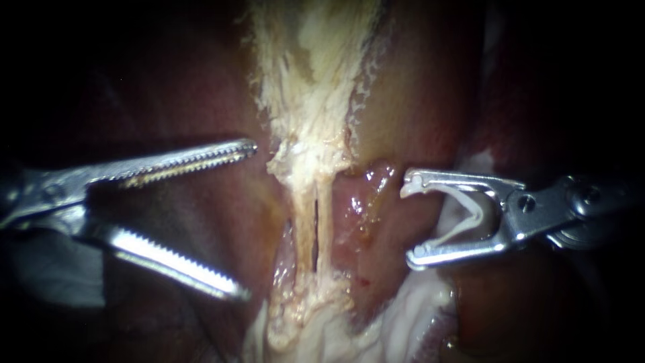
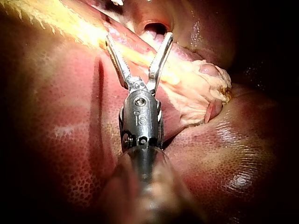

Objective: Grabbing gallbladder

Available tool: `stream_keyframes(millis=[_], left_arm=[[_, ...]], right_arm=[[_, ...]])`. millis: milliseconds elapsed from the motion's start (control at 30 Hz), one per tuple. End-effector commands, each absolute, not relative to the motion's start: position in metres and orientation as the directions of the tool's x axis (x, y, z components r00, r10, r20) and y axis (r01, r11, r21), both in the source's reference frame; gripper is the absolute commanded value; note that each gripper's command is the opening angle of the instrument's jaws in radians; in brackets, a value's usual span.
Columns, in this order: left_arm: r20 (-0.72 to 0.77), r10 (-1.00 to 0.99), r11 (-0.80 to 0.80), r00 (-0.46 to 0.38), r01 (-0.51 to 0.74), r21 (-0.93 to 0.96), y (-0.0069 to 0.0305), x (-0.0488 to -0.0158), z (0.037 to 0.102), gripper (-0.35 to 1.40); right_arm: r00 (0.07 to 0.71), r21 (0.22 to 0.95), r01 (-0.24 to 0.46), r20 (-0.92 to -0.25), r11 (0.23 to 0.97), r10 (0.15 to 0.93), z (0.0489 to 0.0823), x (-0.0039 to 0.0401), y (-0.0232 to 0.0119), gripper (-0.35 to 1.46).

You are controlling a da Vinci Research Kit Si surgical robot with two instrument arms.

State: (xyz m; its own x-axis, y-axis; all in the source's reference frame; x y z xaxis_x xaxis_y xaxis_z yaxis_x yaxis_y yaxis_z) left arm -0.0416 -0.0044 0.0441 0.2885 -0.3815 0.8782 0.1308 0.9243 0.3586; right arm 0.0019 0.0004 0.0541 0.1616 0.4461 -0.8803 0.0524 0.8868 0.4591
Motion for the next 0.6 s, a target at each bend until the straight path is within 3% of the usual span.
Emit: stream_keyframes(millis=[33, 167, 400, 600], left_arm=[[0.878, -0.381, 0.924, 0.288, 0.131, 0.358, -0.0044, -0.0416, 0.0441, 0.94], [0.864, -0.414, 0.909, 0.287, 0.179, 0.376, -0.0045, -0.0416, 0.0440, 0.96], [0.782, -0.572, 0.806, 0.248, 0.348, 0.479, -0.0047, -0.0422, 0.0436, 0.76], [0.746, -0.623, 0.756, 0.237, 0.426, 0.497, -0.0041, -0.0437, 0.0446, 0.74]], right_arm=[[0.161, 0.459, 0.053, -0.880, 0.887, 0.446, 0.0541, 0.0020, 0.0004, 0.60], [0.161, 0.459, 0.053, -0.880, 0.887, 0.446, 0.0540, 0.0020, 0.0004, 0.60], [0.160, 0.459, 0.052, -0.880, 0.887, 0.446, 0.0540, 0.0021, 0.0004, 0.60], [0.160, 0.459, 0.051, -0.880, 0.887, 0.447, 0.0540, 0.0023, 0.0004, 0.60]])
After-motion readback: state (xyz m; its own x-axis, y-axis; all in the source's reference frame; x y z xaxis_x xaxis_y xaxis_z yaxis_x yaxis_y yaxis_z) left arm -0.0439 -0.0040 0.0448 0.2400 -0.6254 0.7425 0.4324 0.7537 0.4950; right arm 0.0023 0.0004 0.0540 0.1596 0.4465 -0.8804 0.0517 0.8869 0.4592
